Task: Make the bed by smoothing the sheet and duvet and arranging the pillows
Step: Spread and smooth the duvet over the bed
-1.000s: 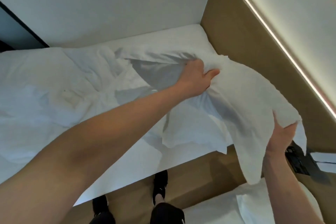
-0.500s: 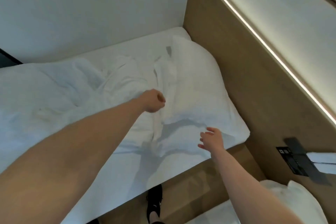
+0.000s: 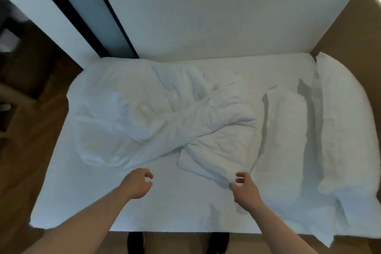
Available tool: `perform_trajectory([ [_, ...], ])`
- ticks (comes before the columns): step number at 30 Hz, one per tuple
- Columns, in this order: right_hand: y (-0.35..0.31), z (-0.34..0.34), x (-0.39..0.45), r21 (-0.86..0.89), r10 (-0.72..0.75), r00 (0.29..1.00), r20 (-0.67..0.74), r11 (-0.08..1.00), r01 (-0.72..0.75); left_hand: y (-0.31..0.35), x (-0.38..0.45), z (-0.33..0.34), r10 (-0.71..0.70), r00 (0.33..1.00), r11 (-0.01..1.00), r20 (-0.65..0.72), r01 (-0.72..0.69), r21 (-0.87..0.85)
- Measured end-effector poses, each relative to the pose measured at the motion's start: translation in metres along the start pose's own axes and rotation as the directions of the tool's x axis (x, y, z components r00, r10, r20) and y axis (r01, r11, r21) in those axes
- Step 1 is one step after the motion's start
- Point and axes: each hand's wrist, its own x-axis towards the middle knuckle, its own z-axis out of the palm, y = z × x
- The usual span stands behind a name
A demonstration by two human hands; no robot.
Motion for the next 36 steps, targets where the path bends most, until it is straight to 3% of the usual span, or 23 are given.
perform_trajectory([
  [7,-0.085,0.159,-0.008,-0.156,-0.133,0.984,0.122,0.976,0.152,-0.194,0.013,-0.002,-0.201,0.979,0.964,-0.040,0.191,-0.186],
  [14,-0.118,0.331,0.021,-0.364,-0.156,0.979,0.131,0.911,0.194,-0.344,0.100,0.004,-0.216,0.976,0.943,0.005,0.210,-0.257],
  [17,-0.127,0.406,0.052,-0.532,-0.251,0.949,0.191,0.786,0.315,-0.398,0.150,0.000,-0.238,0.970,0.935,-0.043,0.217,-0.282],
  [21,-0.137,0.492,0.097,-0.686,-0.369,0.863,0.345,0.529,0.500,-0.456,0.219,0.002,-0.293,0.955,0.895,-0.040,0.260,-0.362],
  [25,-0.146,0.554,0.148,-0.801,-0.379,0.819,0.431,0.257,0.540,-0.489,0.285,0.018,-0.380,0.925,0.744,0.003,0.307,-0.594],
  [28,-0.144,0.583,0.189,-0.875,-0.320,0.842,0.435,0.070,0.479,-0.496,0.328,0.036,-0.409,0.912,0.659,0.025,0.314,-0.684],
  [32,-0.130,0.595,0.223,-0.924,-0.280,0.882,0.378,-0.050,0.380,-0.489,0.368,0.058,-0.414,0.907,0.511,0.075,0.300,-0.806],
  [34,-0.128,0.593,0.222,-0.916,-0.312,0.876,0.368,0.038,0.399,-0.485,0.377,0.061,-0.417,0.900,0.327,0.127,0.279,-0.903],
  [36,-0.129,0.584,0.211,-0.824,-0.411,0.836,0.363,0.276,0.494,-0.480,0.374,0.058,-0.405,0.898,0.115,0.175,0.239,-0.964],
])
